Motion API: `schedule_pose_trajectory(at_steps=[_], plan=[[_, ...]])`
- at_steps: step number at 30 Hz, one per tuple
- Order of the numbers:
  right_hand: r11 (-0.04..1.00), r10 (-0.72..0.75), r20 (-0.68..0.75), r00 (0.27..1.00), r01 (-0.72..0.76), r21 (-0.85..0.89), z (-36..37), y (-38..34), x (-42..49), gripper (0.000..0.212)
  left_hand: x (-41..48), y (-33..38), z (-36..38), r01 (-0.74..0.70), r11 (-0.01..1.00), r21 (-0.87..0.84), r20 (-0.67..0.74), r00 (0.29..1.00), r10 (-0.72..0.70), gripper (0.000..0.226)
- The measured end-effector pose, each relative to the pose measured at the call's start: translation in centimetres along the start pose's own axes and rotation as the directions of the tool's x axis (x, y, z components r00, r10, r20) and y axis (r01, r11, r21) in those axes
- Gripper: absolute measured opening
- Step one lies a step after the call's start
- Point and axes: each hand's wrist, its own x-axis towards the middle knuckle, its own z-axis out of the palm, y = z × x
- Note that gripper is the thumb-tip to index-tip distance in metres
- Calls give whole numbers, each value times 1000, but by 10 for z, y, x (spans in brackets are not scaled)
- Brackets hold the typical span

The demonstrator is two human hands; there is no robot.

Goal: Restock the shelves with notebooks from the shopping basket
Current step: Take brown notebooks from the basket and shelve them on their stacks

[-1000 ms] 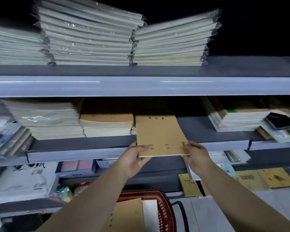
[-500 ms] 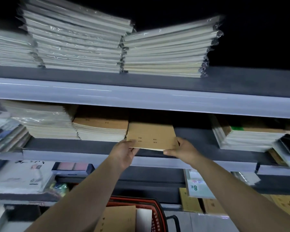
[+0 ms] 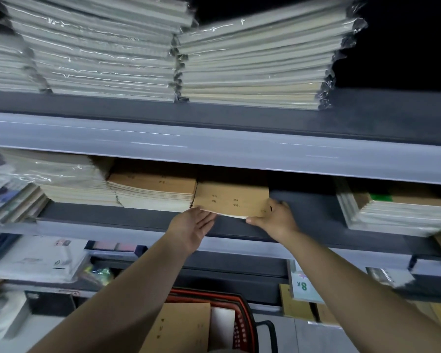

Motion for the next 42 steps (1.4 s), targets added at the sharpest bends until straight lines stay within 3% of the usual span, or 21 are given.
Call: schedule_pose_trajectory(at_steps=[8,16,22,26,31,33,37,42], plan=[[1000,14,1,1000,-14,-24,3,0,12,81,10,4,4,133,988,71,-55,990,-130,40],[995,36,24,999,-34,-99,-1,-8,19,71,13,18,2,185,974,131,-71,982,-177,39],[997,69,-23,997,-70,-29,2,-15,15,86,3,21,4,152,988,36,7,988,-153,36],[999,10,7,1000,-9,-46,2,-18,6,77,-4,17,1,145,989,-1,40,989,-145,44],[961,87,-41,995,-73,266,6,-16,-14,56,-9,21,-2,111,994,-20,33,993,-110,50],[968,82,-82,993,-60,244,10,-21,-25,54,-15,24,-6,95,995,-25,40,995,-94,53],[977,127,-204,971,-86,196,16,-35,-45,72,-29,34,-15,77,997,-19,116,990,-74,59],[955,179,-255,950,-105,277,22,-35,-75,62,-43,36,-32,89,996,15,206,974,-90,59]])
